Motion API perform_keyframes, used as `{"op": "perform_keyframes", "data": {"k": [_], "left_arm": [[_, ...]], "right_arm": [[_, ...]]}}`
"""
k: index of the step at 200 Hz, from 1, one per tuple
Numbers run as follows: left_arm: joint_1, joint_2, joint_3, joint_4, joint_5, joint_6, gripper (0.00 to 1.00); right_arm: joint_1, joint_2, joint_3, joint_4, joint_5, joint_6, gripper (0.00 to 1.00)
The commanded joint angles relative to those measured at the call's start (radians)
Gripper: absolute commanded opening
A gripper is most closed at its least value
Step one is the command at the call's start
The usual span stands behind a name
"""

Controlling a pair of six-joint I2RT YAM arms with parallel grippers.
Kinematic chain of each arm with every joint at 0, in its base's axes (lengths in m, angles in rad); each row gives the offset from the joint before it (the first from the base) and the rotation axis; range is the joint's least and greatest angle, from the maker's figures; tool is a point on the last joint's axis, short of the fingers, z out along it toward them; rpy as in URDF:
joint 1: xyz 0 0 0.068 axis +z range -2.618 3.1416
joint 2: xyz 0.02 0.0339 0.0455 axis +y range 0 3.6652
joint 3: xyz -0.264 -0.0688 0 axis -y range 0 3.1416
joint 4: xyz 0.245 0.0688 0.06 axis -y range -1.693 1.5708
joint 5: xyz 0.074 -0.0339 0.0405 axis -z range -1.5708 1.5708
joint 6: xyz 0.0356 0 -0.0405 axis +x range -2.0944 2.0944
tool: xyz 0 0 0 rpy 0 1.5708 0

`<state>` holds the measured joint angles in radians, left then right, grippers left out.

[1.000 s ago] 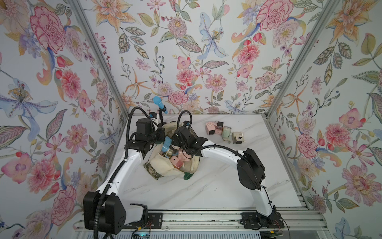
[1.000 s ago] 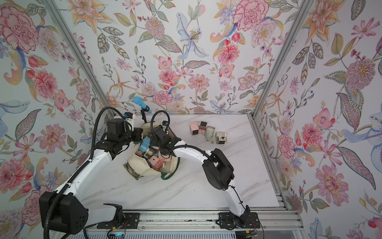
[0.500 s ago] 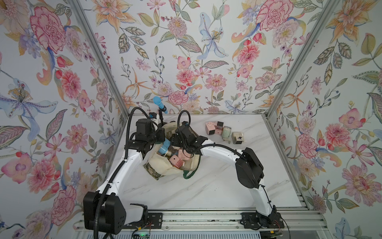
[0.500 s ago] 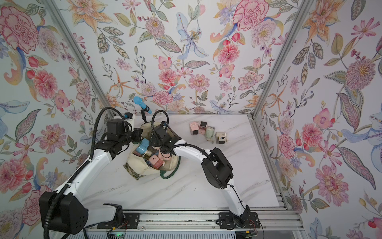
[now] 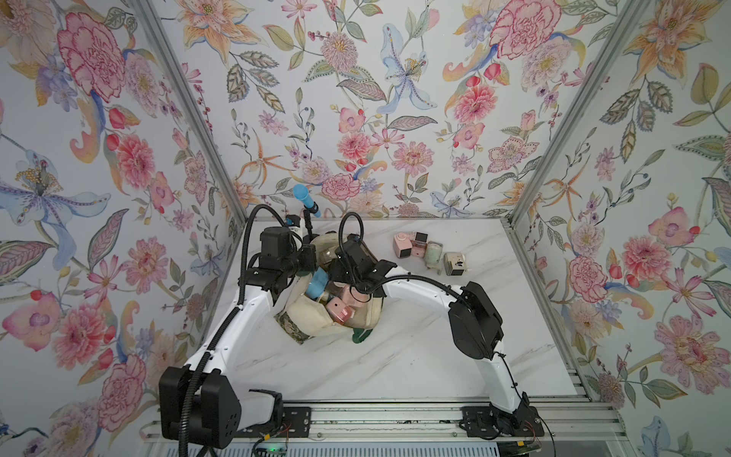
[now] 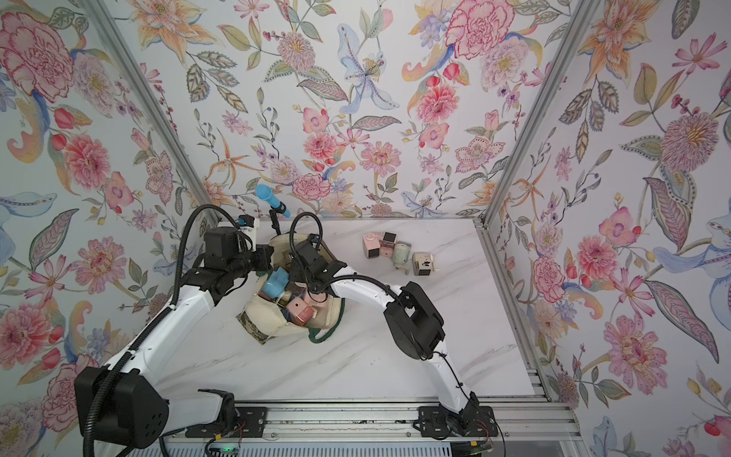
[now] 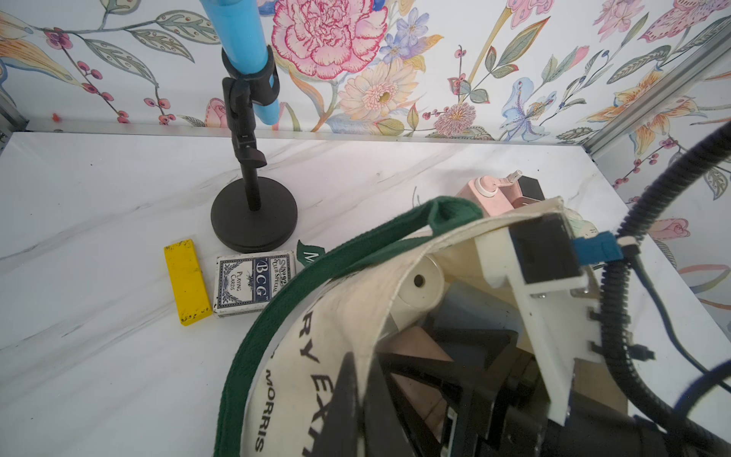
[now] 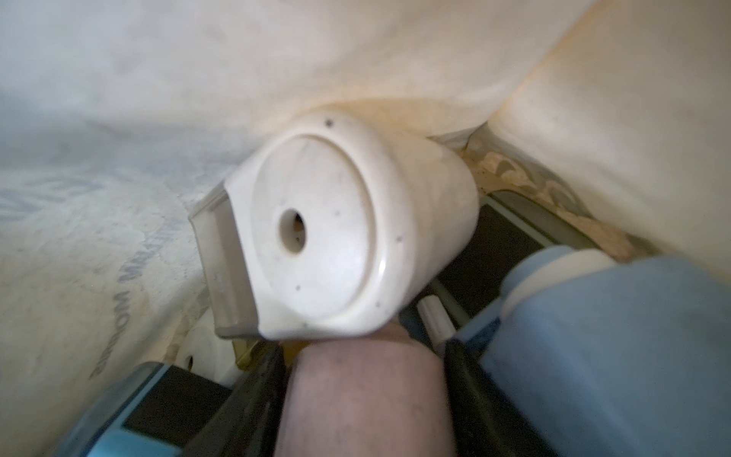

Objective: Take out the pencil sharpeners from the tote bags
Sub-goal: Pick up the pencil sharpener from the canvas bag.

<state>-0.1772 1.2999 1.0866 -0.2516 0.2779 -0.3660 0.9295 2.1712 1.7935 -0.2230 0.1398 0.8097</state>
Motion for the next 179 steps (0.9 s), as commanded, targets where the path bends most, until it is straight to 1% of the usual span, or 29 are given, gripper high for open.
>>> {"op": "perform_keyframes", "data": {"k": [1,48,69,79,88,130,158,179], "left_arm": [[-0.002,-0.037,0.032,0.067,0.020,-0.005,0.00],[-0.002,-0.040,0.031,0.067,0.017,-0.005,0.00],[-0.003,-0.039,0.032,0.067,0.018,-0.005,0.00],[-0.003,-0.039,0.032,0.067,0.018,-0.005,0.00],[-0.003,-0.039,0.032,0.067,0.018,-0.005,0.00],[-0.003,-0.039,0.030,0.068,0.019,-0.005,0.00],[-0.003,-0.039,0.030,0.068,0.020,-0.004,0.00],[-0.002,-0.040,0.029,0.067,0.017,-0.004,0.00]], "right_arm": [[0.032,-0.062,-0.081,-0.054,-0.057,-0.038,0.54],[0.047,-0.204,-0.218,0.099,-0.049,-0.159,0.52],[0.046,-0.242,-0.264,0.118,-0.038,-0.181,0.52],[0.039,-0.242,-0.273,0.120,-0.047,-0.181,0.54],[0.032,-0.232,-0.274,0.121,-0.067,-0.174,0.58],[0.019,-0.166,-0.269,0.132,-0.176,-0.120,0.71],[0.015,-0.135,-0.255,0.137,-0.231,-0.106,0.72],[0.009,-0.132,-0.255,0.137,-0.244,-0.106,0.68]]}}
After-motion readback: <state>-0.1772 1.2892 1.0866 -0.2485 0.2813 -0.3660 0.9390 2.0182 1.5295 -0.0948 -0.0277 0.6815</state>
